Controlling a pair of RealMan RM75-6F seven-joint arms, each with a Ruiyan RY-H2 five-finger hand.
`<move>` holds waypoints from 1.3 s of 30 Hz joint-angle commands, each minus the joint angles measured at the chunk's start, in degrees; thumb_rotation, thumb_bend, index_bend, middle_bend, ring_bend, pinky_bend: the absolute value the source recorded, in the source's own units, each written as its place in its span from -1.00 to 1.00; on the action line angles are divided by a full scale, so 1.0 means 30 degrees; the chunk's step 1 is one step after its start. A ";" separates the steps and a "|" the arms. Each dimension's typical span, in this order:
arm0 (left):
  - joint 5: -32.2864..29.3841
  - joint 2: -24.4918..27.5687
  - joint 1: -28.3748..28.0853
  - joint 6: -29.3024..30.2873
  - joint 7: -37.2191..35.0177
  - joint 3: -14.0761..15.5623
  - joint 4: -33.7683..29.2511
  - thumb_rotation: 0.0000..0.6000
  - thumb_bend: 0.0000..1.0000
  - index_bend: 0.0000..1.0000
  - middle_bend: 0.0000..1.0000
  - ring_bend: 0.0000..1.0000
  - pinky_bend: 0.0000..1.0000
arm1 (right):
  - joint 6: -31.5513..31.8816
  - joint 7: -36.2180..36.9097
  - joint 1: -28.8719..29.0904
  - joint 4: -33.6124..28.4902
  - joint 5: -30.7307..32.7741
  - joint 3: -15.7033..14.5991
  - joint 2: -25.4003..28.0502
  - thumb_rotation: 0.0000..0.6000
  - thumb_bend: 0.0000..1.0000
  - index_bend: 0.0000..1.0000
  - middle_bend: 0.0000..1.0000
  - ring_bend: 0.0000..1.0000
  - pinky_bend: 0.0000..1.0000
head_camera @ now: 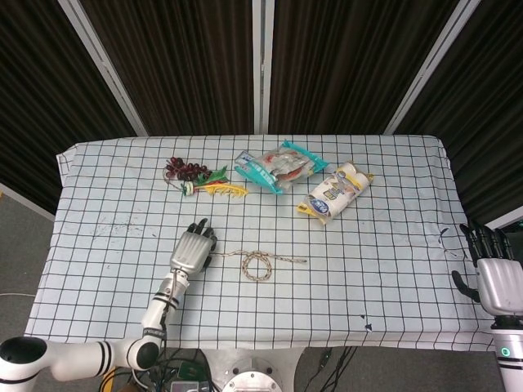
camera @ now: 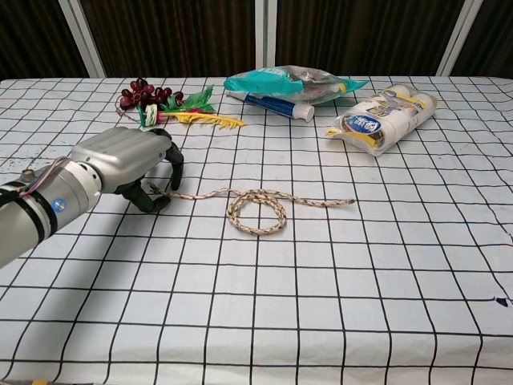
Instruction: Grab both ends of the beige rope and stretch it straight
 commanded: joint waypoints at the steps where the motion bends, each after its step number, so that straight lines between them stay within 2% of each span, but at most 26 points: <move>1: -0.0048 0.0021 -0.0005 0.0039 -0.0008 0.0028 0.0017 1.00 -0.29 -0.02 -0.50 -0.88 -0.61 | -0.0026 0.0004 0.0003 0.0019 0.0042 0.0011 -0.0011 1.00 -0.48 -1.00 -1.00 -1.00 -1.00; 26: -0.0562 0.0178 -0.0231 0.0122 -0.0110 0.0181 -0.0182 1.00 -0.27 0.07 -0.44 -0.89 -0.62 | -0.0322 0.0011 0.0075 0.0111 0.0350 0.0075 -0.0071 1.00 -0.41 -1.00 -1.00 -1.00 -1.00; 39: -0.0922 0.0134 -0.0343 0.0219 0.0066 0.0202 -0.0253 1.00 -0.18 0.13 -0.42 -0.89 -0.61 | -0.0431 0.0042 0.0118 0.0171 0.0392 0.0067 -0.0136 1.00 -0.41 -1.00 -1.00 -1.00 -1.00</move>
